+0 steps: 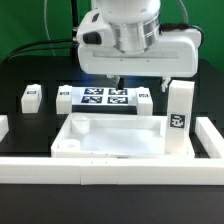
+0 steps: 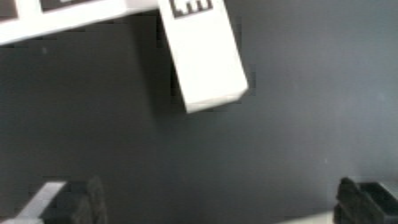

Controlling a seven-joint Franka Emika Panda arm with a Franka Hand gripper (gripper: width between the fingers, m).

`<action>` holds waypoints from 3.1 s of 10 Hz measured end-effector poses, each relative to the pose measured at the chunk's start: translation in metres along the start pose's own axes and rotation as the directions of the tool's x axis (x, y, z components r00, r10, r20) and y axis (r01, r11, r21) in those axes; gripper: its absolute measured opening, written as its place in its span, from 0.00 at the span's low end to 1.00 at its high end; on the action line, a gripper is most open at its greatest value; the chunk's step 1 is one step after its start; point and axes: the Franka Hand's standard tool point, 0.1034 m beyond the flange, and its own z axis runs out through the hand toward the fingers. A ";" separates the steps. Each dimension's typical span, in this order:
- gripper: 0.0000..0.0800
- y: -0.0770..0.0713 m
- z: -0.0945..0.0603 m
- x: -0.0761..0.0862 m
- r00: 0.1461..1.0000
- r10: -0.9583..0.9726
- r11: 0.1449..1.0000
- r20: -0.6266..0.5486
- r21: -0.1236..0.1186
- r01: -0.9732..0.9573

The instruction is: Assemble desk

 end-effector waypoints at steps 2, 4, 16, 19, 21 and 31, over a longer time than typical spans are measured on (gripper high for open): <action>0.81 0.006 0.003 -0.003 0.989 0.016 1.000 0.149 -0.005 -0.015; 0.81 0.011 0.008 -0.006 0.960 0.028 1.000 0.279 -0.013 -0.025; 0.81 0.005 0.037 -0.013 0.929 -0.022 1.000 0.368 -0.002 0.025; 0.81 0.005 0.038 -0.013 0.931 -0.023 1.000 0.364 -0.003 0.026; 0.81 0.001 0.055 -0.021 0.932 -0.036 0.999 0.361 -0.003 0.040; 0.81 0.006 0.070 -0.015 0.857 -0.034 0.999 0.515 -0.004 0.042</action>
Offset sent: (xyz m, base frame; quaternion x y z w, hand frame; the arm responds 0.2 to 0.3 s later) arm 0.0000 0.0000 0.0000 0.0000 -0.1938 0.0000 0.9810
